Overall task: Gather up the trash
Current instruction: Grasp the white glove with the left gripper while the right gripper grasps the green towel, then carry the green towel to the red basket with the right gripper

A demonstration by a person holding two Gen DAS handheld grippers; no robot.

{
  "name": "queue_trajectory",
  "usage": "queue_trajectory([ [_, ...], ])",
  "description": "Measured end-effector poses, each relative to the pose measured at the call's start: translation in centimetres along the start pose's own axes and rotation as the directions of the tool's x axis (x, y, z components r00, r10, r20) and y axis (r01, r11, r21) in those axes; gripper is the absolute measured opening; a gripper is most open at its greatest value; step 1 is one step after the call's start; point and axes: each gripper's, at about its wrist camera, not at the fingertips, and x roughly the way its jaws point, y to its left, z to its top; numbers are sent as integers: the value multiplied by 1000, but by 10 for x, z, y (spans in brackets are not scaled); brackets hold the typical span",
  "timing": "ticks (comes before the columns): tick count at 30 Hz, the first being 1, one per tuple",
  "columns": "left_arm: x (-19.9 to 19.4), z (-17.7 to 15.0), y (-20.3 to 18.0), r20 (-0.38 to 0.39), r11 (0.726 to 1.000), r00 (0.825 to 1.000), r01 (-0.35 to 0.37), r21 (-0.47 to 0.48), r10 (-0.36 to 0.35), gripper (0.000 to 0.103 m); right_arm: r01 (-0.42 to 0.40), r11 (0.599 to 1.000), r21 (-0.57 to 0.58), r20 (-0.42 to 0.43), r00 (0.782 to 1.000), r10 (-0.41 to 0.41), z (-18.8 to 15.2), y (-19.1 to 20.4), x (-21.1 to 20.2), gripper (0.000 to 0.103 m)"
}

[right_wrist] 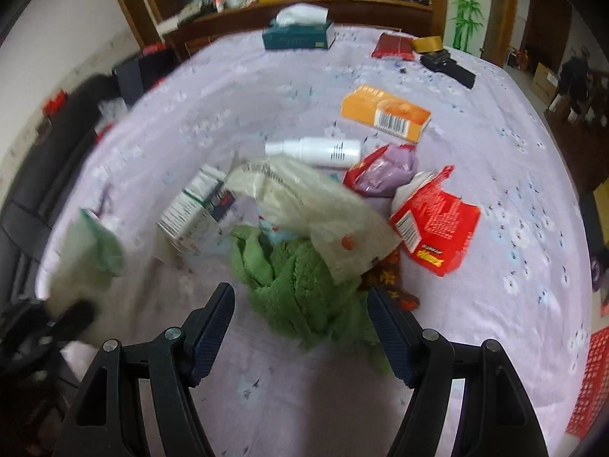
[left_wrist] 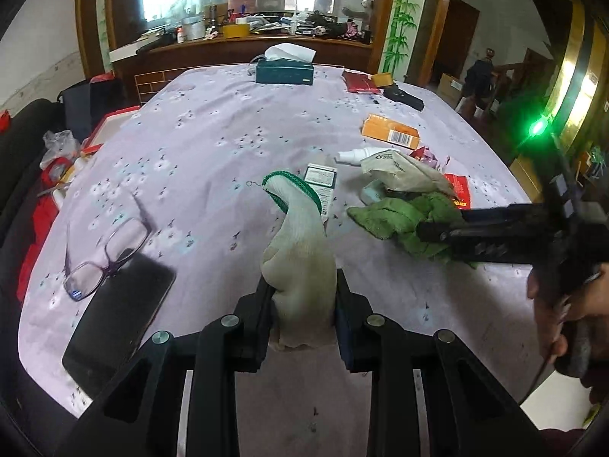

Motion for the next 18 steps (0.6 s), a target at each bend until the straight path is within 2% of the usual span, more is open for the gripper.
queue_trajectory([
  [1,-1,-1,0,-1,1000,1000,-4,-1,4,27,18,1000,-19,-7,1000,-19,-3,4,5,68],
  [3,-2,-3,0,2,1000,1000,-11,-7,11,27,54,998,-26,12,998,-54,-10,5,7,48],
  [5,-2,-3,-2,3,1000,1000,-9,-7,9,27,18,1000,5,29,999,-18,-15,0,-1,42],
  [13,-2,3,-36,21,999,999,35,31,-36,27,-94,992,80,72,994,88,-53,-27,-55,39],
  [18,-3,7,-73,26,994,997,72,79,-75,27,-100,980,173,96,992,84,-82,-57,-79,39],
])
